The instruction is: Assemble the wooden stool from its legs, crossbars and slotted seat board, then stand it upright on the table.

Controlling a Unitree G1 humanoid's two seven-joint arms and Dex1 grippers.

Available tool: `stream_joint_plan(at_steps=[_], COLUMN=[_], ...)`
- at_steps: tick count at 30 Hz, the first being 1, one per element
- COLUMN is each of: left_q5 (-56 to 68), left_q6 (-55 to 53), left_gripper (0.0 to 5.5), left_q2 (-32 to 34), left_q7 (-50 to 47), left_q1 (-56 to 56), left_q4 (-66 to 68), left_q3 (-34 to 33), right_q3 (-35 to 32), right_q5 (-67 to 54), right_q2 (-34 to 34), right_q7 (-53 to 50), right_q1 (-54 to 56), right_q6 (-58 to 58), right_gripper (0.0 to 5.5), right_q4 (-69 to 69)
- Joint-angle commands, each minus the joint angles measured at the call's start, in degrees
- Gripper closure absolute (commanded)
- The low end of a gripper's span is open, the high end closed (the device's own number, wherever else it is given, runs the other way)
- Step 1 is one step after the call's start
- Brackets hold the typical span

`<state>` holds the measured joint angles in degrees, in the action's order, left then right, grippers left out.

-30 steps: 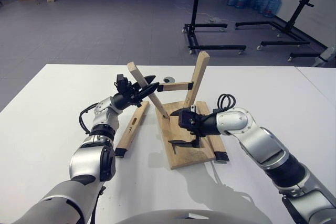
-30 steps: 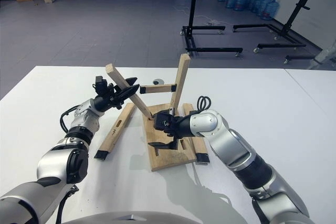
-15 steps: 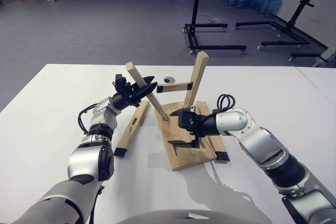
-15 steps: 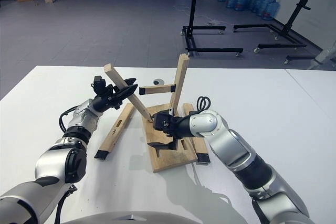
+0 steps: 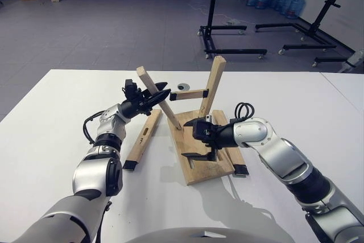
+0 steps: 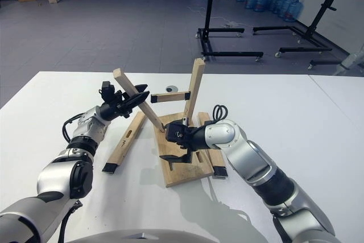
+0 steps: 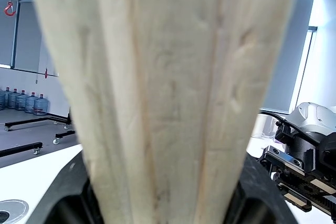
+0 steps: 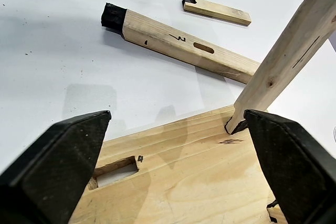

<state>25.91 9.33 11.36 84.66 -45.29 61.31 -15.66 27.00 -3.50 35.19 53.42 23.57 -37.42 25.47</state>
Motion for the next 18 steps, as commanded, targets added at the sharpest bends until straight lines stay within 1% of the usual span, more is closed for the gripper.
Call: stream_joint_plan(at_steps=[1, 8, 13, 18], left_q5=[-2.0, -3.5, -3.1, -3.9], left_q6=[1.0, 2.3, 1.4, 0.0], left_gripper=[3.49, 3.49, 3.49, 3.49], left_q2=[1.2, 1.4, 2.2, 2.9], left_q7=[-0.4, -0.8, -0.4, 0.5], left_q1=[-0.5, -0.2, -0.5, -0.6], left_q4=[-0.1, 0.5, 0.3, 0.3], left_q3=[1.2, 2.3, 2.1, 3.3], right_q3=[0.2, 0.4, 0.4, 0.4], right_q5=[-0.4, -0.3, -0.3, -0.2], right_q2=[-0.2, -0.4, -0.5, -0.5], right_q7=[-0.1, -0.2, -0.2, -0.3], right_q1=[0.0, 0.1, 0.0, -0.1], right_q6=[-0.5, -0.6, -0.5, -0.4], right_gripper=[0.82, 0.82, 0.82, 0.82], right_q4=[0.4, 0.4, 0.5, 0.5])
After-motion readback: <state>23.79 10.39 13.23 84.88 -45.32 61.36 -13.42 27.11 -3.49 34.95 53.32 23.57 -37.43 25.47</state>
